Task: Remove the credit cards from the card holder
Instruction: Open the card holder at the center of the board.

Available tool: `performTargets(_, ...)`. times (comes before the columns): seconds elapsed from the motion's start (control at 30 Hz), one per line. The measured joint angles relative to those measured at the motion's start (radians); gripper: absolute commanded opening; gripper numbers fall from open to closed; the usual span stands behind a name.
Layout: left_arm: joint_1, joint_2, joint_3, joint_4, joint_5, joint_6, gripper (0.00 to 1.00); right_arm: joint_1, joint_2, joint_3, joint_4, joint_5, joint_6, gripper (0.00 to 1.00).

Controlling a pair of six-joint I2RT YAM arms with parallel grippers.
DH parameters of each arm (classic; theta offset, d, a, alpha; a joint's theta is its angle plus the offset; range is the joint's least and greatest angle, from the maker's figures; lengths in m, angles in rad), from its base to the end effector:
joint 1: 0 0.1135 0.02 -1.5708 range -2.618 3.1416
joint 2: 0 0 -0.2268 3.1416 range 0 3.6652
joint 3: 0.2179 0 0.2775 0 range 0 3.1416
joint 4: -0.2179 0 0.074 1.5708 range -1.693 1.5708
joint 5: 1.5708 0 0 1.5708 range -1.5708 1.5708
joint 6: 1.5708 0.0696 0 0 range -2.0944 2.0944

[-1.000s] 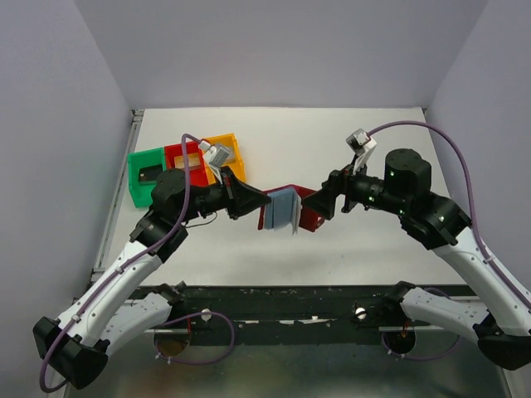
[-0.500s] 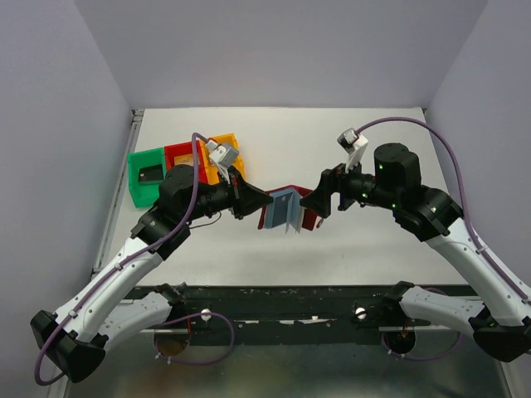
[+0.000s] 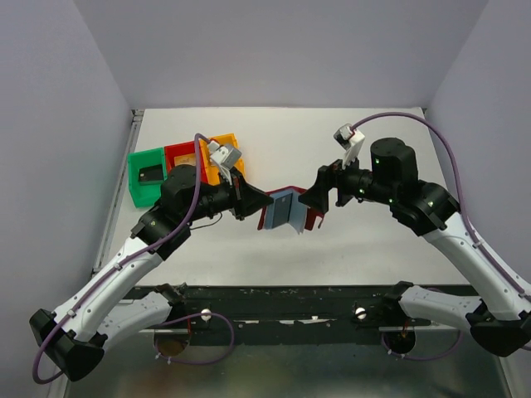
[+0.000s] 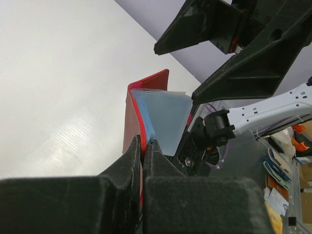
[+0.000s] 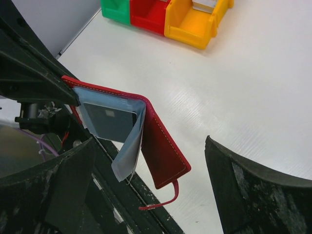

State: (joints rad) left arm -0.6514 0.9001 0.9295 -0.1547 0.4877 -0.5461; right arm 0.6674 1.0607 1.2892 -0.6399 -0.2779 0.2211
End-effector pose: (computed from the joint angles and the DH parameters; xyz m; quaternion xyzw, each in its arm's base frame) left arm 0.2049 -0.1972 0.3422 0.1978 0.7184 -0.5113 0.4282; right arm 0.2150 0.1937 0.3749 -0.2573 0.7912 0.3378 0.4400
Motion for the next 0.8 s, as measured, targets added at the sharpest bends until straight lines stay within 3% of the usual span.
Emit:
performTargets(0.2, -0.004, -0.004, 0.000, 0.021, 0.013, 0.000, 0.00, 0.000, 0.027, 0.000, -0.001, -0.007, -0.013, 1.00)
performTargets(0.43, -0.005, -0.020, 0.000, 0.049, 0.030, 0.000, 0.00, 0.000, 0.029, -0.030, 0.000, -0.028, -0.012, 0.88)
performTargets(0.53, -0.005, -0.030, -0.006, 0.062, 0.032, 0.000, 0.00, 0.000, 0.027, -0.056, 0.000, -0.044, -0.009, 0.76)
performTargets(0.8, -0.005, -0.045, -0.038, 0.108, 0.040, 0.000, 0.00, 0.000, -0.004, -0.129, 0.019, -0.090, 0.014, 0.22)
